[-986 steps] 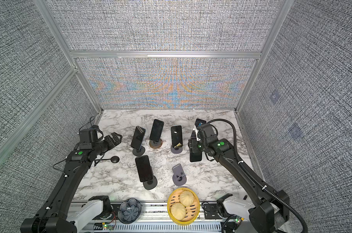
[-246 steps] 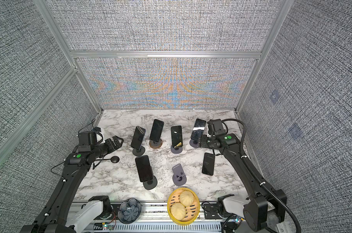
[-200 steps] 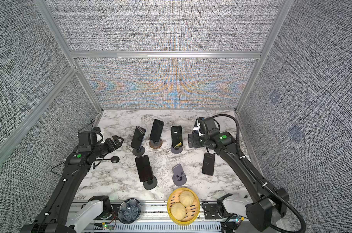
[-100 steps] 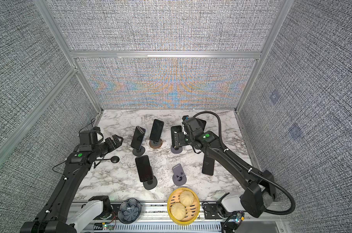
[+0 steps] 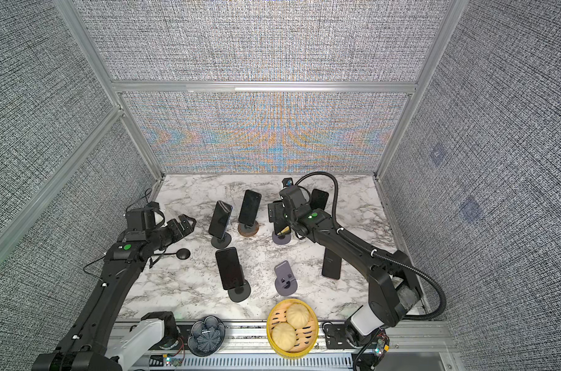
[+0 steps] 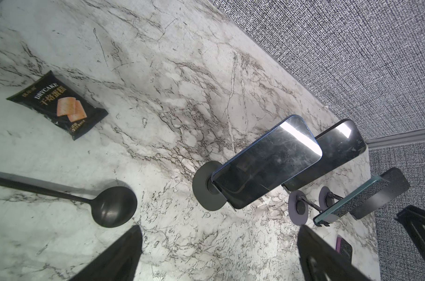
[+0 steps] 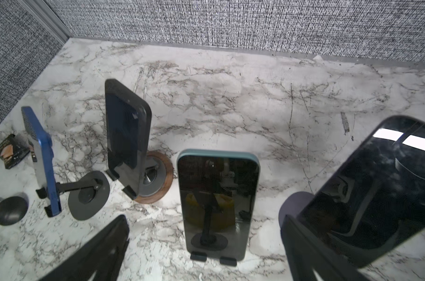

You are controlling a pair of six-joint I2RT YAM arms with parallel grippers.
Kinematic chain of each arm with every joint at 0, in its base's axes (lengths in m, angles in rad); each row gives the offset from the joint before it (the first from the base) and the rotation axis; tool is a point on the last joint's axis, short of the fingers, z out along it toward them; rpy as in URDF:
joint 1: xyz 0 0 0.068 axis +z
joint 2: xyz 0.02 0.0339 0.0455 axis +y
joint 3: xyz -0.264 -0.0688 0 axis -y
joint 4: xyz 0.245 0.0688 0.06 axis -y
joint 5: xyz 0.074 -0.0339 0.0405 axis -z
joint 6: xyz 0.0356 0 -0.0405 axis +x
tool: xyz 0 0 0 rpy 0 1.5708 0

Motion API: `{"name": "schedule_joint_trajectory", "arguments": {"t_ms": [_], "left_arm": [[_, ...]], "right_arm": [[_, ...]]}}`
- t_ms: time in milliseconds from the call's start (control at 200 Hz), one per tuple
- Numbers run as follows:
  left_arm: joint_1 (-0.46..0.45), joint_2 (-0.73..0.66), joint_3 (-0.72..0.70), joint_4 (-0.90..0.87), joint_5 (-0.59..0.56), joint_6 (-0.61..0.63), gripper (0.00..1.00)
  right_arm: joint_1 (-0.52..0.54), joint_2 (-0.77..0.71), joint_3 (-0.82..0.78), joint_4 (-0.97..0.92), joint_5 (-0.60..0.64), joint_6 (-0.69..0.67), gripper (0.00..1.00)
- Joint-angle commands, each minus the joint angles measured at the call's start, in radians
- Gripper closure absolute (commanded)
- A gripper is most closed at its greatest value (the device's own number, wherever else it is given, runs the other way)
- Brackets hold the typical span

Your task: Remove the phone from the phone stand

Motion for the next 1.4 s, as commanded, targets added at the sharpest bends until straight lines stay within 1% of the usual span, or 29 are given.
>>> {"name": "schedule_joint_trajectory", "arguments": {"t_ms": [0, 70, 315, 535, 740, 800, 851, 941, 1021, 1106, 1226, 1396], "left_arm": [[-0.001, 0.003, 0.008, 0.01, -0.008, 0.003, 0.01], [-0.002, 0.0, 0.007, 0.007, -0.007, 0.003, 0.01], [-0.001, -0.021, 0.003, -0.009, -0.027, 0.017, 0.01], [-0.002, -0.023, -0.004, -0.004, -0.025, 0.017, 0.01], [-0.001, -0.022, -0.006, -0.006, -0.022, 0.019, 0.01], [0.0, -0.025, -0.008, -0.005, -0.023, 0.02, 0.01], [0.0, -0.026, -0.009, -0.006, -0.023, 0.02, 0.01], [-0.001, -0.03, -0.011, -0.006, -0.025, 0.021, 0.01], [-0.001, -0.029, -0.012, -0.008, -0.025, 0.022, 0.01], [0.0, -0.031, -0.014, -0.008, -0.025, 0.023, 0.01], [-0.001, -0.033, -0.015, -0.008, -0.026, 0.024, 0.01], [0.0, -0.032, -0.017, -0.003, -0.025, 0.019, 0.01]], "right_arm": [[-0.002, 0.035, 0.026, 0.062, 0.033, 0.016, 0.01], [-0.006, 0.054, 0.033, 0.073, 0.061, 0.021, 0.01], [-0.039, 0.12, 0.065, 0.073, 0.041, 0.013, 0.01], [-0.046, 0.156, 0.085, 0.061, -0.039, 0.029, 0.01], [-0.046, 0.178, 0.087, 0.059, -0.021, 0.024, 0.02], [-0.046, 0.186, 0.087, 0.056, -0.022, 0.023, 0.03], [-0.044, 0.192, 0.087, 0.055, -0.03, 0.024, 0.07], [-0.043, 0.202, 0.087, 0.049, -0.034, 0.028, 0.11], [-0.039, 0.205, 0.086, 0.045, -0.024, 0.023, 0.12], [-0.034, 0.206, 0.09, 0.032, 0.0, 0.007, 0.17], [-0.021, 0.207, 0.09, 0.02, 0.037, -0.008, 0.2], [-0.011, 0.207, 0.088, 0.007, 0.046, -0.006, 0.25]]}}
